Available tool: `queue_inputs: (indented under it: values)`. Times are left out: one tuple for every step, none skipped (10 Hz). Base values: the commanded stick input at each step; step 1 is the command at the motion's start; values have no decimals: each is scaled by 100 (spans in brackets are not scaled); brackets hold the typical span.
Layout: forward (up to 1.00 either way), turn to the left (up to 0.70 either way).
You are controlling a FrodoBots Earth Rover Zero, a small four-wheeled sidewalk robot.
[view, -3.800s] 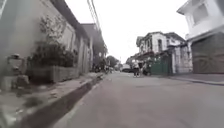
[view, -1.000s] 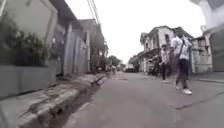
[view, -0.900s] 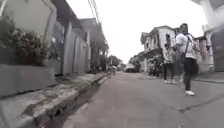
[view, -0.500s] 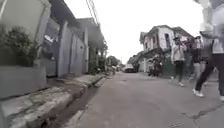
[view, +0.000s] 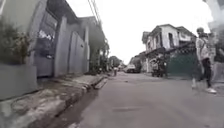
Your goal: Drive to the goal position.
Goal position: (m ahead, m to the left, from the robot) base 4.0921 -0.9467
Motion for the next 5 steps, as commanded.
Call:
queue_inputs:
  values:
    - [70, -35]
    - [70, -35]
    - [70, -35]
    - [70, -35]
    - [70, -35]
